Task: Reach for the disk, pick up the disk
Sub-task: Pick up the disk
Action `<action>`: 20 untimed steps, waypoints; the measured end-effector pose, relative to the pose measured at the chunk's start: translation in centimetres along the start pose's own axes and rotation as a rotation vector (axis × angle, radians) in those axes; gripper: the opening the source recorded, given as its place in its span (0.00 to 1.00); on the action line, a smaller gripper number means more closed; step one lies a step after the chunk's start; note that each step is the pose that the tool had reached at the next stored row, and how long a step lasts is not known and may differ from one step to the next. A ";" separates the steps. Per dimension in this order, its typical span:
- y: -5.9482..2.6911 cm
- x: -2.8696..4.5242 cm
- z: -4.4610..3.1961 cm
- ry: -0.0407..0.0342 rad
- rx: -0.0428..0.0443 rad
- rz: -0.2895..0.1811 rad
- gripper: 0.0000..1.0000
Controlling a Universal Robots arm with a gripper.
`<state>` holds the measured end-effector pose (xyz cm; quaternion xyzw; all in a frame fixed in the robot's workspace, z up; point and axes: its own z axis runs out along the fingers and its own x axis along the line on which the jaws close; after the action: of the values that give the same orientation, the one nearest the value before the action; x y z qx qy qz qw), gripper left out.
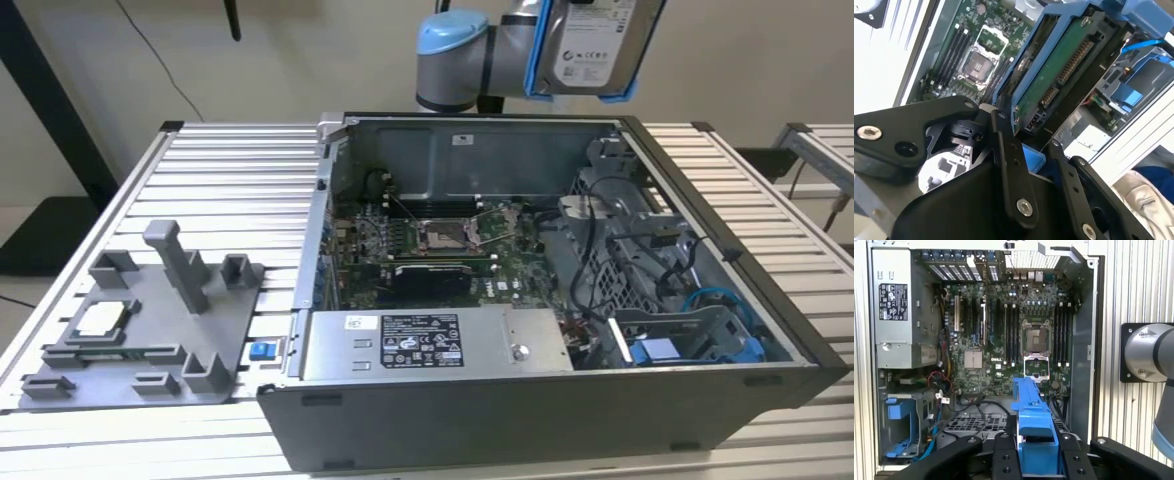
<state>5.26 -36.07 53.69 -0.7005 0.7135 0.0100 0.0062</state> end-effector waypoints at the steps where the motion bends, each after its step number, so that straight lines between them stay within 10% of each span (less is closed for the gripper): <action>1: -0.22 0.00 0.09 -0.0002 0.0001 0.000 0.00; 9: -2.32 -0.03 0.49 -0.0001 0.0000 -0.002 0.00; 20: -2.70 -0.04 0.49 -0.0001 0.0000 -0.003 0.00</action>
<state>7.96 -36.08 53.18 -0.7016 0.7125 0.0100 0.0062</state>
